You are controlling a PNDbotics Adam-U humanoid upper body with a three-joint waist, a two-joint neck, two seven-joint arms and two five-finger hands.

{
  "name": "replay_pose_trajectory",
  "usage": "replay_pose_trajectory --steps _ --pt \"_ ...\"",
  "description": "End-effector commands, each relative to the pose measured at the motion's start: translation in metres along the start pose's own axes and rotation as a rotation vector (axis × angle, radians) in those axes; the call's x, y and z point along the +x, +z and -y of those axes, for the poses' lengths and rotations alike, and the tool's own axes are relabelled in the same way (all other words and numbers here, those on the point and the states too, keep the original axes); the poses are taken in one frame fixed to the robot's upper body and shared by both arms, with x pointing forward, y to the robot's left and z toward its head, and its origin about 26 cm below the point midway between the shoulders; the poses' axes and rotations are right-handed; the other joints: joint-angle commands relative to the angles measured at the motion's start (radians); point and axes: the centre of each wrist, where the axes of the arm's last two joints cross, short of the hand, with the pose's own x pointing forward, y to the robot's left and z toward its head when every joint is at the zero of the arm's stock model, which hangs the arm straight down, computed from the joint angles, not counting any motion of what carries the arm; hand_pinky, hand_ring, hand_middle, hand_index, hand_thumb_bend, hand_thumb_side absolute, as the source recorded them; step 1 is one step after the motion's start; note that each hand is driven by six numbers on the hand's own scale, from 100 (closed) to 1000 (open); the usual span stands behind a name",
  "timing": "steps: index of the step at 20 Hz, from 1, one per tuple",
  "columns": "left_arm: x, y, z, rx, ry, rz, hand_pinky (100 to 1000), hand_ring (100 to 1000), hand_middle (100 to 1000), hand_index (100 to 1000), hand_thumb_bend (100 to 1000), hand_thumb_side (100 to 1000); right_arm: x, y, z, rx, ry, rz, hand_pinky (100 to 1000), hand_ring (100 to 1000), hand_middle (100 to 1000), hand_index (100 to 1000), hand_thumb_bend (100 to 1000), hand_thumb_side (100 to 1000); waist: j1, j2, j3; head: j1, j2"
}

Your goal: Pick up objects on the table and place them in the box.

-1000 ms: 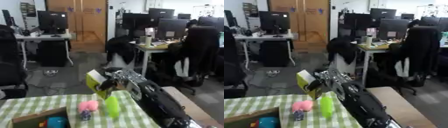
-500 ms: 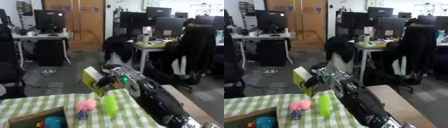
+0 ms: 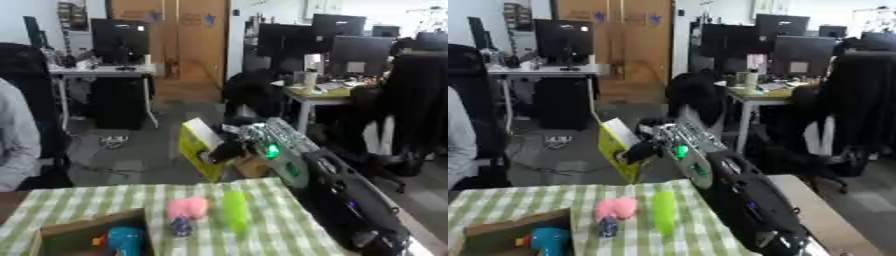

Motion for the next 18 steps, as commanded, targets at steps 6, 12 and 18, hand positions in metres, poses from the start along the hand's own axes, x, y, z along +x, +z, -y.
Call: replay_pose_trajectory --steps 6,12,18 --pt "0.003 -0.009 -0.002 -0.006 -0.006 0.034 858 902 880 920 262 1000 0.013 0.022 0.027 -0.071 0.01 0.06 135 296 144 331 100 660 -0.007 -0.003 0.005 0.034 0.016" --pt "0.003 -0.008 -0.002 -0.005 -0.003 0.032 859 902 880 920 263 1000 0.021 0.024 0.028 -0.074 0.006 0.091 131 295 142 329 100 664 -0.008 -0.002 0.01 0.028 0.02" --pt "0.003 -0.008 -0.001 -0.003 0.0 0.031 859 901 880 920 265 1000 0.031 0.027 0.027 -0.083 0.003 0.128 124 322 139 327 100 669 -0.008 -0.001 0.014 0.012 0.023"
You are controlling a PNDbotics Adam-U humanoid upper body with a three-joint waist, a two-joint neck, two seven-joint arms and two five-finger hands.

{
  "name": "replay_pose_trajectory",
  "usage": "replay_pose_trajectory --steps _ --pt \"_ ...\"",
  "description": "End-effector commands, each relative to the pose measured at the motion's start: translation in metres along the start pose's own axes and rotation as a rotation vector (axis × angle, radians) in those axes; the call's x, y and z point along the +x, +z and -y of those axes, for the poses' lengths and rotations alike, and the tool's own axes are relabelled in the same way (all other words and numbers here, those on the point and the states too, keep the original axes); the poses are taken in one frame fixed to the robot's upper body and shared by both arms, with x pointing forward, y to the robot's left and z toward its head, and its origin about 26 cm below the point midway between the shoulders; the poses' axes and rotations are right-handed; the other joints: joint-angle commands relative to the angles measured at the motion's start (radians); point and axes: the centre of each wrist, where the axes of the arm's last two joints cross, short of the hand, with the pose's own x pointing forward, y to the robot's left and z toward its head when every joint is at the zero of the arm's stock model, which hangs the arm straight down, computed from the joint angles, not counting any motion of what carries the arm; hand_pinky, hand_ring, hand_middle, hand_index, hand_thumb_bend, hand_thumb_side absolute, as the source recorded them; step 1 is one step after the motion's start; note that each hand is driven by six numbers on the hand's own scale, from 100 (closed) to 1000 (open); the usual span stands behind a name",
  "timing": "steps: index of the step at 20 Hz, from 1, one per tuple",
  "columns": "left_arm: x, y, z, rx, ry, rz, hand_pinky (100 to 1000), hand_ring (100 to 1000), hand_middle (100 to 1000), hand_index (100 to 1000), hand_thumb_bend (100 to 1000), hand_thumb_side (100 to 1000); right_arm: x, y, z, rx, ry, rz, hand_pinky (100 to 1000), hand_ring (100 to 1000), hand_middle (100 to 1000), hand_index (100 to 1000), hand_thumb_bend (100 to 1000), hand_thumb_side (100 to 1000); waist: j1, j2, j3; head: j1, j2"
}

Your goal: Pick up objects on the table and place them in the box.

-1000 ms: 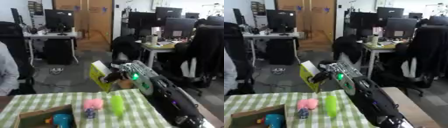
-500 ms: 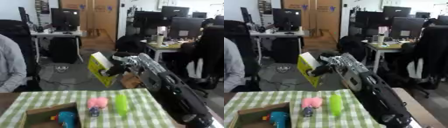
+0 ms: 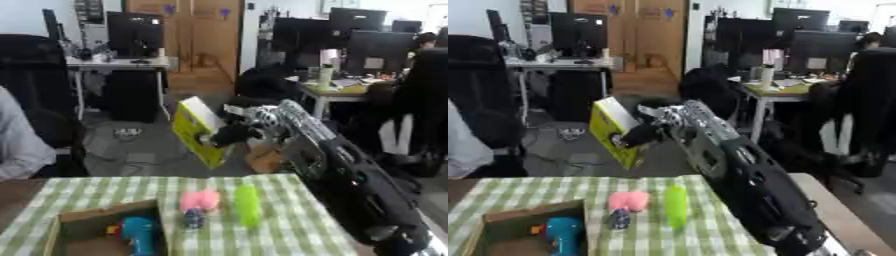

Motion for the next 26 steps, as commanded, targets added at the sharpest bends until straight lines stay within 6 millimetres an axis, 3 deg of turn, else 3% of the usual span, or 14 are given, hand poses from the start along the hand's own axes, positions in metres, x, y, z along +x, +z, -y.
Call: replay_pose_trajectory --steps 1,5,13,20,26 --pt "0.003 -0.008 -0.001 -0.002 0.001 0.032 859 901 880 920 265 1000 0.009 0.007 0.015 -0.047 0.006 0.028 123 324 139 327 100 670 -0.008 -0.001 0.001 -0.009 0.007" --pt "0.003 -0.008 0.0 -0.001 0.006 0.031 859 901 880 920 265 1000 0.016 0.006 0.013 -0.053 0.003 0.049 120 327 138 326 100 673 -0.008 -0.001 0.005 -0.02 0.01" --pt "0.004 -0.009 0.002 0.004 0.02 0.032 859 901 880 920 264 1000 0.039 -0.002 0.001 -0.066 0.009 0.097 114 326 136 324 100 682 -0.005 0.0 0.022 -0.134 -0.013" --pt "0.005 -0.008 0.006 0.008 0.036 0.03 859 901 880 920 265 1000 0.061 -0.012 -0.012 -0.115 0.038 0.123 109 326 134 323 100 696 -0.002 0.001 0.038 -0.213 -0.005" --pt "0.005 -0.009 0.009 0.012 0.051 0.032 858 901 880 920 264 1000 0.069 -0.023 -0.03 -0.138 0.051 0.121 106 326 134 323 100 700 -0.001 0.004 0.053 -0.242 -0.013"
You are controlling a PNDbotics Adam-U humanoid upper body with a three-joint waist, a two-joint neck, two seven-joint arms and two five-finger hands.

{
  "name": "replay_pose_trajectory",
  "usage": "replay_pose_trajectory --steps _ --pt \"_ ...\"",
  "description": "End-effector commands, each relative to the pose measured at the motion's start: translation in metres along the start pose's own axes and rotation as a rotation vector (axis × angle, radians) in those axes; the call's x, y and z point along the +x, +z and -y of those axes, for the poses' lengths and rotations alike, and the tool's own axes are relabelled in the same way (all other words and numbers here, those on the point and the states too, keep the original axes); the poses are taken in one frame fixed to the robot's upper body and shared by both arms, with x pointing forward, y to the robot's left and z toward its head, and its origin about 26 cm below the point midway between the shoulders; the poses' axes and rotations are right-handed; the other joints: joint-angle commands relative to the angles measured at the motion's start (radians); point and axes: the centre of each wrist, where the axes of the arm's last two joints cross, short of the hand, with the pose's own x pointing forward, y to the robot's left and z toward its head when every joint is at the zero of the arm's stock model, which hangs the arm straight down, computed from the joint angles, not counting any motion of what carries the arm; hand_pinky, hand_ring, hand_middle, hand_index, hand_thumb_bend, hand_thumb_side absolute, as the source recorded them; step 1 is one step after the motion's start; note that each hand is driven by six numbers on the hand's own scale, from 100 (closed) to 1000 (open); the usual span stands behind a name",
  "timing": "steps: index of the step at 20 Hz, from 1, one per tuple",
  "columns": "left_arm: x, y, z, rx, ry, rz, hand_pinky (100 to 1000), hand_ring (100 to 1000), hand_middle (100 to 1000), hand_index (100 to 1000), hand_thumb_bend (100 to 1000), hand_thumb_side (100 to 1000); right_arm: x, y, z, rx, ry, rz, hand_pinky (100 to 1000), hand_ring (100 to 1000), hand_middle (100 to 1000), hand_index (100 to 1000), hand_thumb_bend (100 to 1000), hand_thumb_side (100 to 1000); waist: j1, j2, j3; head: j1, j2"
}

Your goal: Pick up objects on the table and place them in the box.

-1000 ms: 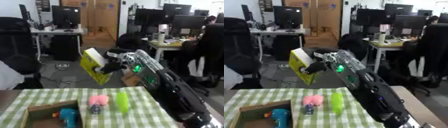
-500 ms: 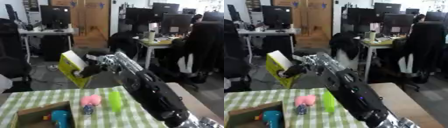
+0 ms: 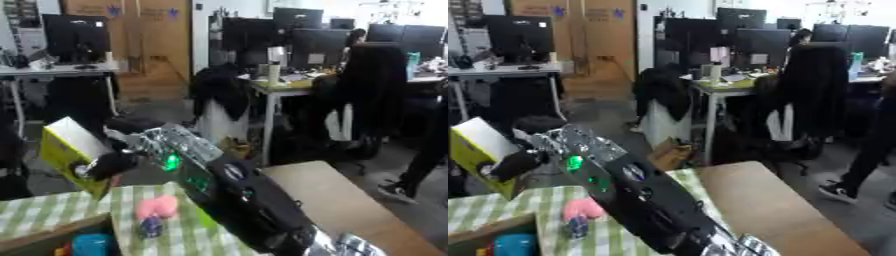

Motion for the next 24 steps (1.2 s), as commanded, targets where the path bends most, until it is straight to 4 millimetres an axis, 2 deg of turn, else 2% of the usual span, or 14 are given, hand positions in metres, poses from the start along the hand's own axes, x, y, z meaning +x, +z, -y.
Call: replay_pose_trajectory --steps 1,4,8,10,15,24 --pt "0.004 -0.008 0.004 0.004 0.024 0.031 858 901 880 920 264 1000 0.004 -0.003 0.003 -0.041 0.022 -0.002 106 326 134 323 100 700 -0.001 0.004 0.004 -0.012 -0.011" --pt "0.004 -0.008 0.005 0.006 0.029 0.03 859 901 880 920 264 1000 0.006 -0.007 -0.004 -0.042 0.022 0.004 105 326 134 323 100 702 -0.001 0.004 0.009 0.0 0.002" --pt "0.005 -0.009 0.006 0.009 0.034 0.033 859 901 880 920 265 1000 0.011 -0.011 -0.014 -0.04 0.022 0.016 106 327 135 323 100 703 0.001 0.005 0.014 0.063 0.048" --pt "0.005 -0.009 0.006 0.01 0.036 0.034 859 901 880 920 266 1000 0.013 -0.013 -0.018 -0.038 0.028 0.023 106 327 135 323 100 703 0.001 0.005 0.016 0.082 0.061" --pt "0.005 -0.01 0.008 0.016 0.046 0.036 859 902 880 920 265 1000 0.018 -0.016 -0.03 -0.029 0.041 0.036 108 327 136 324 100 703 0.003 0.01 0.022 0.116 0.06" --pt "0.006 -0.012 0.012 0.027 0.062 0.044 859 902 880 920 270 1000 0.011 -0.027 -0.064 0.013 0.059 0.012 118 329 140 326 100 698 0.0 0.016 0.041 0.116 0.053"
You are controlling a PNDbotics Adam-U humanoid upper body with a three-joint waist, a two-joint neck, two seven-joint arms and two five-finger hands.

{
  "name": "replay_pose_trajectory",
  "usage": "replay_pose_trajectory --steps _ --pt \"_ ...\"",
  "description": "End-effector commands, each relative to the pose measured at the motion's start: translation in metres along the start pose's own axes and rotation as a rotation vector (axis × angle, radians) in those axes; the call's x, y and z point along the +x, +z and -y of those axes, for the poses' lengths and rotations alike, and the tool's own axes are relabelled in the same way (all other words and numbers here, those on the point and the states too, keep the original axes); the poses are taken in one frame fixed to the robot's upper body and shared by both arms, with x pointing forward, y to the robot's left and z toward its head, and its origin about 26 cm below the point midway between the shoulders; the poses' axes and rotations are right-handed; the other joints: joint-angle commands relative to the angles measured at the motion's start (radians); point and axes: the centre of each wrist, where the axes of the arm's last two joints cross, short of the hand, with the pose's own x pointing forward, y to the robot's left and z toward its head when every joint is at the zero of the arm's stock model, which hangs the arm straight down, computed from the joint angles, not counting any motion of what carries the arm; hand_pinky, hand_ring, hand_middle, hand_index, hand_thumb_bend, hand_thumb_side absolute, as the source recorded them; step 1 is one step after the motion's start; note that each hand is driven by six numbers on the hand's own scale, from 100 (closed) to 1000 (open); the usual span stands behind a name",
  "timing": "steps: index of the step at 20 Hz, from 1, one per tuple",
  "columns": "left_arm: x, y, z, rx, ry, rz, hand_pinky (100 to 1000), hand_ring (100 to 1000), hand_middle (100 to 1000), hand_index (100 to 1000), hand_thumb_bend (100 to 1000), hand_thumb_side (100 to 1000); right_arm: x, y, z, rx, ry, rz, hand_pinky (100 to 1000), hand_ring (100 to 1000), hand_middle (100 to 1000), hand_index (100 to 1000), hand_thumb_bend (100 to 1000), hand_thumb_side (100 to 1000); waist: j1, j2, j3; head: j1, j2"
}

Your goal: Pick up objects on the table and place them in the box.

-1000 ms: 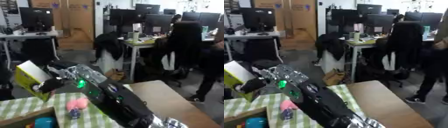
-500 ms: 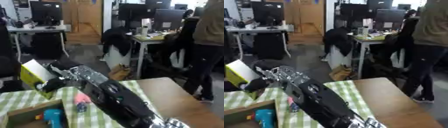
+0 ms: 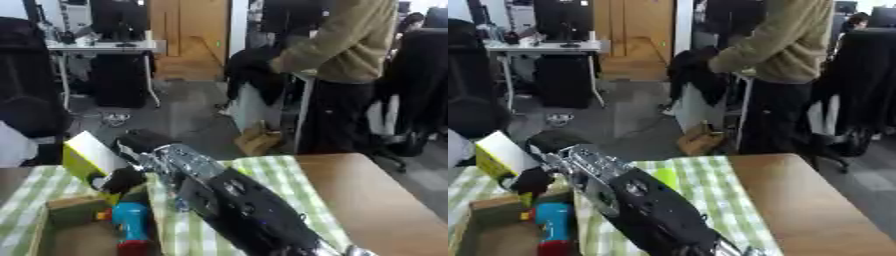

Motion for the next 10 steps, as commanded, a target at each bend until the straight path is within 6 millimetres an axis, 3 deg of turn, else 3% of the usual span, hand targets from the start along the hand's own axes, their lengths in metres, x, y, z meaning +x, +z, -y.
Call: replay_pose_trajectory --steps 1,10 --pt "0.004 -0.009 0.003 0.006 0.019 0.036 859 902 880 920 269 1000 -0.005 -0.002 0.001 -0.017 0.024 -0.008 120 330 141 327 100 698 0.0 0.01 0.001 0.006 -0.001" --pt "0.004 -0.011 0.005 0.009 0.026 0.043 859 902 880 920 269 1000 -0.023 -0.001 -0.015 -0.023 0.023 -0.006 115 332 145 331 100 697 -0.002 0.015 0.009 0.003 -0.004"
